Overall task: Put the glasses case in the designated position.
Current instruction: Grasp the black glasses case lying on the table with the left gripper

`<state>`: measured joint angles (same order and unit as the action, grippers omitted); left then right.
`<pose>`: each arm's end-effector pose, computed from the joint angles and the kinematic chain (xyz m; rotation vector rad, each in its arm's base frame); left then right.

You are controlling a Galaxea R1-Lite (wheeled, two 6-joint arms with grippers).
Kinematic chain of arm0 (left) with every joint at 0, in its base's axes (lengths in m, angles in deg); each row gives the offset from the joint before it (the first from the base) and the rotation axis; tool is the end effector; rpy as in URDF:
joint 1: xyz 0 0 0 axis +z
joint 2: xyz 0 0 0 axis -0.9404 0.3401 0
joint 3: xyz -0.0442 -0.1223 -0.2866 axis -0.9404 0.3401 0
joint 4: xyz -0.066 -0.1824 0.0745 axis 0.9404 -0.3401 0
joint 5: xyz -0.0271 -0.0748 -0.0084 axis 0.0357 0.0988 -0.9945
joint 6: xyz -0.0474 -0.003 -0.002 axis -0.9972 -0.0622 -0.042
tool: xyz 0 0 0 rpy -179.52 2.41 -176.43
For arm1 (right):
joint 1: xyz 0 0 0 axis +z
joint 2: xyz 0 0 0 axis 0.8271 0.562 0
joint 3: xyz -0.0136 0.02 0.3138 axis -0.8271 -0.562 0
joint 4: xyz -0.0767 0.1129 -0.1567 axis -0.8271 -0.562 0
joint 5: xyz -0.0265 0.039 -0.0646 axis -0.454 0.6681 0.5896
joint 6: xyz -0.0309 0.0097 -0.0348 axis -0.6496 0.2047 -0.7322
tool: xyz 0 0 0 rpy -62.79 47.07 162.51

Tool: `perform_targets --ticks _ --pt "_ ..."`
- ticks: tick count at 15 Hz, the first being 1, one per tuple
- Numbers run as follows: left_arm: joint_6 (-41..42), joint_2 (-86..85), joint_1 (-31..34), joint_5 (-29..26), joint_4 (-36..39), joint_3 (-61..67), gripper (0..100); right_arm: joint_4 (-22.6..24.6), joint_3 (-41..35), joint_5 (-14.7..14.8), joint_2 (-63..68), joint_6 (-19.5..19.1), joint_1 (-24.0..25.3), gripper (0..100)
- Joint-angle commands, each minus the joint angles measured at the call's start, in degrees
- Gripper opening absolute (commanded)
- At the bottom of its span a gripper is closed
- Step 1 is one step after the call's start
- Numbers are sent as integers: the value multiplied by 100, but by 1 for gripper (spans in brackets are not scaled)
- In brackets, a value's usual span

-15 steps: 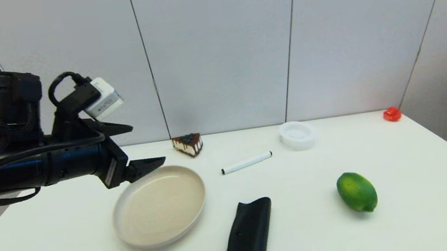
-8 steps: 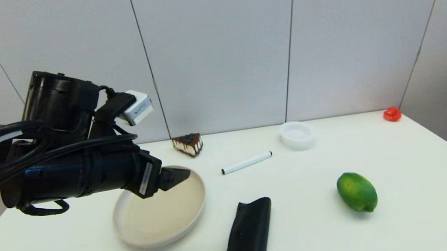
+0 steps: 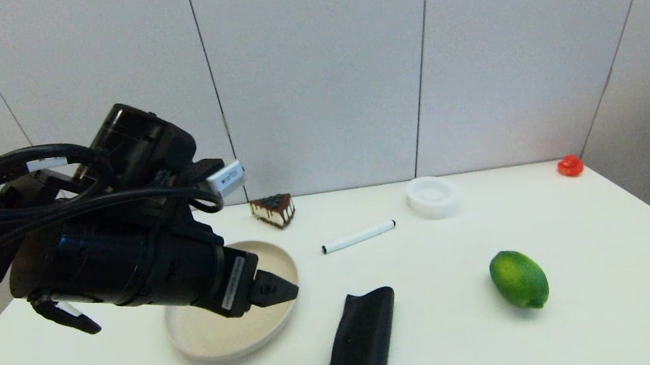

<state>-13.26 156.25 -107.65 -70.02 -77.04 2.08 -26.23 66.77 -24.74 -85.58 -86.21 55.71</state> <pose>0.2317 -0.1817 0.2204 0.1424 0.8795 -0.6162 0.0064 -0.0002 0.0755 0.0166 0.0000 -0.0058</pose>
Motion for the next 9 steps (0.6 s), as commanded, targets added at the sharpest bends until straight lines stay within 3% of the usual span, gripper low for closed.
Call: perform_targets --ticks 1,6,9 --pt "-216 101 -369 -28 -93 -39 100 0 0 2 9 3 1 100" --pt "-410 180 -852 -160 -76 84 100 0 0 2 0 3 1 100" --pt "-585 180 -940 -881 -32 154 100 0 0 2 0 3 1 100"
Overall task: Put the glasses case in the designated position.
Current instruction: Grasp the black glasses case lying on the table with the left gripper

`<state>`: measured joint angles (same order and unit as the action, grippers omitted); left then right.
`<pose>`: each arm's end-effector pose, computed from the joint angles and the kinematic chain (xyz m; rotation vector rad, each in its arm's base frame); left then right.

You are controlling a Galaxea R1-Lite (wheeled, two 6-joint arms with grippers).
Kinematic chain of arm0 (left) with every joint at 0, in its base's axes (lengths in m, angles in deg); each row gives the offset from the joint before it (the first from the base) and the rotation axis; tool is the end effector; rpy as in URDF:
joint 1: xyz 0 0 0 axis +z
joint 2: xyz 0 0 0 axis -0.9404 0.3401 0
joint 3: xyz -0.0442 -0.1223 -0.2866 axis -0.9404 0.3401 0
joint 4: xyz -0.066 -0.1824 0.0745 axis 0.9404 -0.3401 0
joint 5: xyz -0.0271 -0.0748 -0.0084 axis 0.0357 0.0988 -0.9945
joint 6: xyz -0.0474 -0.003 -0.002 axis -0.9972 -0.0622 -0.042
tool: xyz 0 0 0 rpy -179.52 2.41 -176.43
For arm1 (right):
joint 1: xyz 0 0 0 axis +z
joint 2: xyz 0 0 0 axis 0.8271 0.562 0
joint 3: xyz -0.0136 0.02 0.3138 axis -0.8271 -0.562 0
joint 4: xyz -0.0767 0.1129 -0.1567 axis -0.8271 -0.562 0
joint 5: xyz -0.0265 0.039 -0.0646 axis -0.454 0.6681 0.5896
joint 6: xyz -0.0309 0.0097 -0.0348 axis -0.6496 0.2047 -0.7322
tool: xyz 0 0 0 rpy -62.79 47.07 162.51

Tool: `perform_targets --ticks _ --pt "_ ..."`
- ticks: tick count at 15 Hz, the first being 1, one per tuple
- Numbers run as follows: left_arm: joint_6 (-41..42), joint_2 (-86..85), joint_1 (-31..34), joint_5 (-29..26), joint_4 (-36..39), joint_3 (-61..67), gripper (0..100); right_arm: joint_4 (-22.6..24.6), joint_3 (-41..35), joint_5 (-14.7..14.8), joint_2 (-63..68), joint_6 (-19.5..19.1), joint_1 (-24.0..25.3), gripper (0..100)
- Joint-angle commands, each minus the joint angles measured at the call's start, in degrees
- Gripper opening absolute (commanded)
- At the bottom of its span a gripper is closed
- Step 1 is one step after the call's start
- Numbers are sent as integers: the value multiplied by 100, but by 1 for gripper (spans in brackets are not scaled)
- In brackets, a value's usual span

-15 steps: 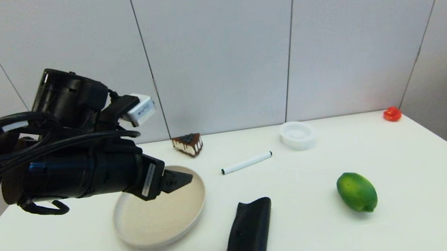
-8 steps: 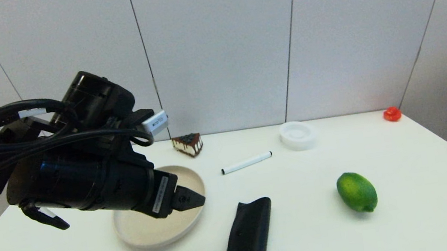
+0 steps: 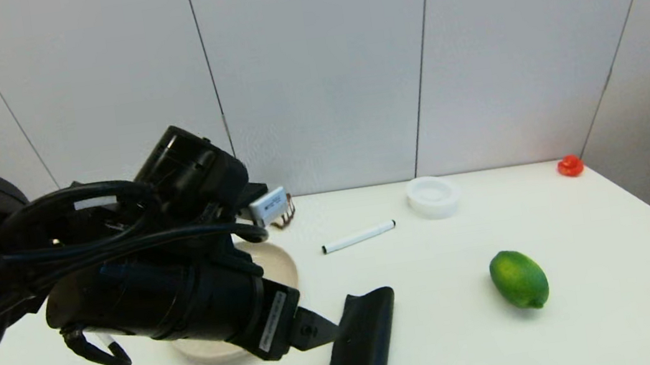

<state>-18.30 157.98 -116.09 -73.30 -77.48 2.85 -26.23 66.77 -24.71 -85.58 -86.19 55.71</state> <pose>0.2034 -0.2186 0.2072 0.1291 0.9717 -0.7524 0.0064 -0.0003 0.0755 0.0169 0.0000 -0.0063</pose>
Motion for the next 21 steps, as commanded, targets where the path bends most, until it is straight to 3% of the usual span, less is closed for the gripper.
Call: perform_targets --ticks 1,4,21 --pt "-90 16 -114 -773 12 78 100 0 0 0 0 0 1 100" --pt "-274 95 -167 -1010 3 86 100 0 0 0 9 0 1 100" --pt "-362 789 -114 -1159 21 25 100 0 0 0 9 0 1 100"
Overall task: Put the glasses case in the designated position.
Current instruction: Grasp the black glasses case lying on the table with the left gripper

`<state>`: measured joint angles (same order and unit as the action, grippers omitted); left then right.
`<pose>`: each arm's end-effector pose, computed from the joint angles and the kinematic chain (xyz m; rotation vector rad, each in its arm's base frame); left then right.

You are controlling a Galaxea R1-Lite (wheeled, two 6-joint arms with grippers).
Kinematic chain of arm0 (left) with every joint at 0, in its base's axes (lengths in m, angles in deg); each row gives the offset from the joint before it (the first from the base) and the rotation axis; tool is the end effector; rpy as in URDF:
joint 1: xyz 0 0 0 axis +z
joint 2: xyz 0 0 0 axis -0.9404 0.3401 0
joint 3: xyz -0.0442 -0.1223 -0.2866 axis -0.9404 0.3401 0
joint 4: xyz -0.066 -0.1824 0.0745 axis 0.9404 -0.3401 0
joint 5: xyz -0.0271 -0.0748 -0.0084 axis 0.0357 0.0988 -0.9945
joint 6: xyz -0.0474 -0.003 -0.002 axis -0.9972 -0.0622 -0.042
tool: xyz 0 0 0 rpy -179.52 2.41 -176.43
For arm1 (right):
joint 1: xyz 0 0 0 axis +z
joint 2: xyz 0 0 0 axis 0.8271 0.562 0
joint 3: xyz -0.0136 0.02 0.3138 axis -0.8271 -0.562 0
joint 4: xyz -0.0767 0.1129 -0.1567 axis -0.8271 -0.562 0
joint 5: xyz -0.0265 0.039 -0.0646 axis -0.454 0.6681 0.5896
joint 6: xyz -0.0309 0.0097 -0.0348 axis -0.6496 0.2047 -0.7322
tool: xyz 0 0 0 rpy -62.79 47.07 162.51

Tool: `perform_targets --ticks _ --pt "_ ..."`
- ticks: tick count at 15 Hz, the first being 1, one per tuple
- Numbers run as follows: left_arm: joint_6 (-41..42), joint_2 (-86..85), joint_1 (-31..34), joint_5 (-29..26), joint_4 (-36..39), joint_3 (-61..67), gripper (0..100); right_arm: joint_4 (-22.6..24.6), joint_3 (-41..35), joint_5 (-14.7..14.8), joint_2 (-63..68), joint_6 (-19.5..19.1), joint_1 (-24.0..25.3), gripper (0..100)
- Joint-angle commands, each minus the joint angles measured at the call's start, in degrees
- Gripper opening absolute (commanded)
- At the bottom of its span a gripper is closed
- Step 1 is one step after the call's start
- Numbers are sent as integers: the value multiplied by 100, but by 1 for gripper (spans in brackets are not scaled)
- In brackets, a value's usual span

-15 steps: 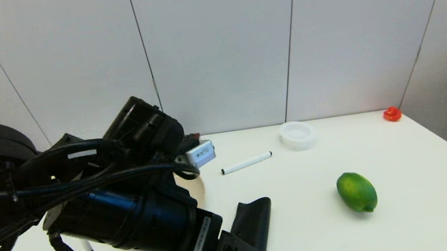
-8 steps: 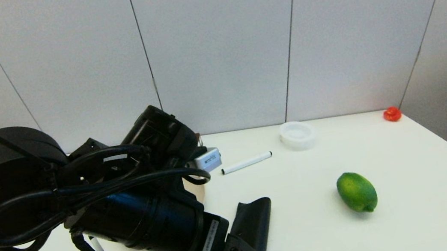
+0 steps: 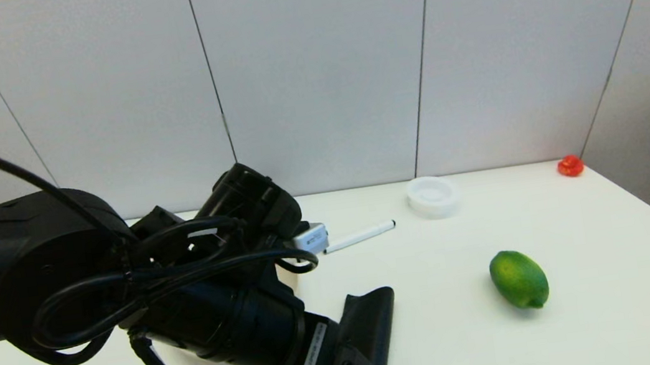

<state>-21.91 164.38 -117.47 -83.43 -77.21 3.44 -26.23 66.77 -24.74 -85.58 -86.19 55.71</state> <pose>0.2052 -0.2433 0.1716 0.0564 1.1697 -0.8603 0.0064 -0.0002 0.0755 0.0169 0.0000 -0.0058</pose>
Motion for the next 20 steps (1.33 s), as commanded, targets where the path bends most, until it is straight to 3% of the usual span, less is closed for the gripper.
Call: perform_targets --ticks 1,8,14,20 --pt "-1 211 33 -243 55 -34 100 0 0 2 9 0 1 100" --pt "-19 826 112 -269 1093 -34 100 0 0 2 0 0 1 100" --pt "69 1160 323 -208 1163 -60 100 0 0 2 0 0 1 100" --pt "843 1300 507 -129 1224 -429 100 0 0 2 0 0 1 100"
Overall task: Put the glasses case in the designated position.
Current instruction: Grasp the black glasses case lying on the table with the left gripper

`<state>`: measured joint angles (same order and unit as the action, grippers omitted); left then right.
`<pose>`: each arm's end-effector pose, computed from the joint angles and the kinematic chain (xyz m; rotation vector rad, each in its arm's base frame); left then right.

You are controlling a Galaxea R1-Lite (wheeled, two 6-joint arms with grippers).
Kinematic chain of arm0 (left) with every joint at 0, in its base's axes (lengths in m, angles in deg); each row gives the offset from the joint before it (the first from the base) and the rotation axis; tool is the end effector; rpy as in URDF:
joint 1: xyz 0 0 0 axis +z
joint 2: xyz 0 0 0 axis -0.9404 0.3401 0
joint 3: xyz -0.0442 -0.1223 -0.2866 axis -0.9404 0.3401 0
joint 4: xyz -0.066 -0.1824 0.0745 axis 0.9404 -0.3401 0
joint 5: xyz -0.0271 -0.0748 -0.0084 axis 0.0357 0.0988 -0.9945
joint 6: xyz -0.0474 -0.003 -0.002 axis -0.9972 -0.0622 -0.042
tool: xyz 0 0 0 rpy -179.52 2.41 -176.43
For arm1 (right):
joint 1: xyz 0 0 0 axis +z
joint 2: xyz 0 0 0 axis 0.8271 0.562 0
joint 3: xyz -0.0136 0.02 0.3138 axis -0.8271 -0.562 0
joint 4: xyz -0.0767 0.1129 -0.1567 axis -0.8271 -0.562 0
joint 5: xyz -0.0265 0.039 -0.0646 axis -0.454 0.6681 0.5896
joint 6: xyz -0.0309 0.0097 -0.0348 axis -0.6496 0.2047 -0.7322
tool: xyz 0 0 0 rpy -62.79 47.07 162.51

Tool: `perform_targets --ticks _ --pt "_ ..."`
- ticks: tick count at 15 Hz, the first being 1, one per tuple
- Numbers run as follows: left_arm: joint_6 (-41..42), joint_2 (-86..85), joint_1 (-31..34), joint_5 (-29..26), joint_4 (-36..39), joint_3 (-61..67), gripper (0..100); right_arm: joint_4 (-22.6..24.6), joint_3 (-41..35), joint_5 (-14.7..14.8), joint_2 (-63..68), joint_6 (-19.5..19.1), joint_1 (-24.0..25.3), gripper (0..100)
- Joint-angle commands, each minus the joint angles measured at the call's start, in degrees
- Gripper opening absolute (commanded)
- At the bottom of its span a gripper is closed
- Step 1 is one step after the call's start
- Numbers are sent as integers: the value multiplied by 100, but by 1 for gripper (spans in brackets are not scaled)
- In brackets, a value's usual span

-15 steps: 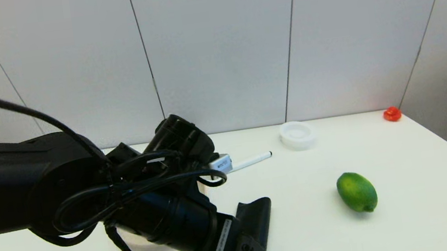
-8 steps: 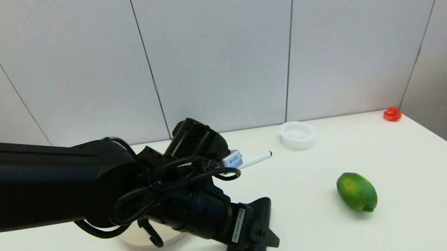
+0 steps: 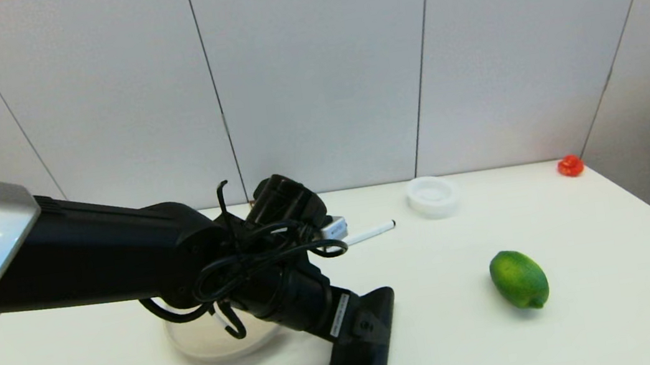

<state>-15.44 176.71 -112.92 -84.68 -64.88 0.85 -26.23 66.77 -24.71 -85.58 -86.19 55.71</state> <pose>0.2684 -0.2688 0.1232 0.0820 1.0801 -0.8870 0.0064 -0.0003 0.0755 0.0169 0.0000 -0.0063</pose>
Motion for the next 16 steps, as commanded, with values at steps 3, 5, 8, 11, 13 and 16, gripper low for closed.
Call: perform_targets --ticks 3,5,8,11,13,16 --pt "538 23 123 32 -26 -171 100 0 0 0 0 0 1 100" --pt "758 -4 123 23 -61 -171 100 0 0 0 0 0 1 100" --pt "1259 -83 114 23 -184 -171 100 0 0 0 0 0 1 100" --pt "1716 -135 123 23 -351 -197 100 0 0 0 0 0 1 100" --pt "2032 -206 149 32 -395 -206 100 0 0 0 0 0 1 100" --pt "2243 -215 123 32 -966 -434 100 0 0 0 0 0 1 100"
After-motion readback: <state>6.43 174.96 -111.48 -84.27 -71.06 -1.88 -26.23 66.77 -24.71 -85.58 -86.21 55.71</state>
